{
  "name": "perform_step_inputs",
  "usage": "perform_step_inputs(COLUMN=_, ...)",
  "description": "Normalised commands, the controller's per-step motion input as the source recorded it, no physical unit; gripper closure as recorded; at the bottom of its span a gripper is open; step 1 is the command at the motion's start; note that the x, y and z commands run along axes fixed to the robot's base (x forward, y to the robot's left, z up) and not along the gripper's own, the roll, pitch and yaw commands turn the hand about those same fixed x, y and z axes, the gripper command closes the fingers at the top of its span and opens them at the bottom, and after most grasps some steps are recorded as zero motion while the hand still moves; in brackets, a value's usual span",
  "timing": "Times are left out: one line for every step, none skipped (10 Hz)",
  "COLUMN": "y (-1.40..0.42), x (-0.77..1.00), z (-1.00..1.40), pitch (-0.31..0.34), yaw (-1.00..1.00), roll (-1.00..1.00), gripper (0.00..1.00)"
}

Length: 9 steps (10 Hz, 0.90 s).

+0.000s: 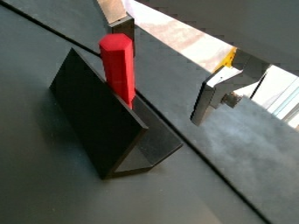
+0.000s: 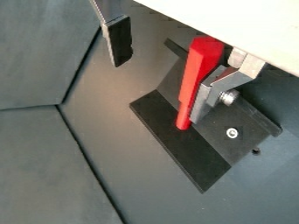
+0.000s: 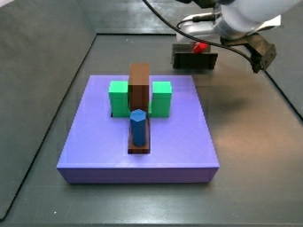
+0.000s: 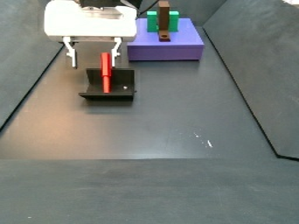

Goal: Pick up the red object. Move up. Place the red object on the fixture. Regrasp the red object. Move to above the board. Insert the red object.
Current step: Regrasp the red object.

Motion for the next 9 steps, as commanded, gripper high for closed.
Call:
perform_step_inputs(y=0.05, x=-0.19, z=-0.42, pitch=0.0, yaw=-0.11, roll=-0.3, gripper=0.0)
perform_step_inputs(y=0.0, x=-0.26, z=-0.04, pitch=-0.089, yaw=-0.03, roll=-0.35, gripper=0.0)
perform_step_inputs(y=0.0, x=-0.39, z=0.05, pitch=-0.197, yaw=-0.01, roll=-0.31, gripper=0.0)
perform_step_inputs(y=0.0, x=-0.26, z=0.0, pitch=-0.251, yaw=0.0, roll=-0.19, gripper=0.0)
perform_step_inputs(y=-0.05, x=0.0, z=-0.07, pitch=0.0, yaw=0.0, roll=0.0, gripper=0.0)
perform_step_inputs(y=-0.04, x=0.0, z=-0.12, pitch=0.0, yaw=0.0, roll=0.0, gripper=0.0)
perform_step_inputs(y=-0.1, x=0.0, z=-0.15, pitch=0.0, yaw=0.0, roll=0.0, gripper=0.0)
perform_step_inputs(y=-0.14, x=0.0, z=-0.17, pitch=0.0, yaw=0.0, roll=0.0, gripper=0.0)
perform_step_inputs(y=-0.13, x=0.0, z=-0.12, pitch=0.04, yaw=0.0, roll=0.0, gripper=0.0)
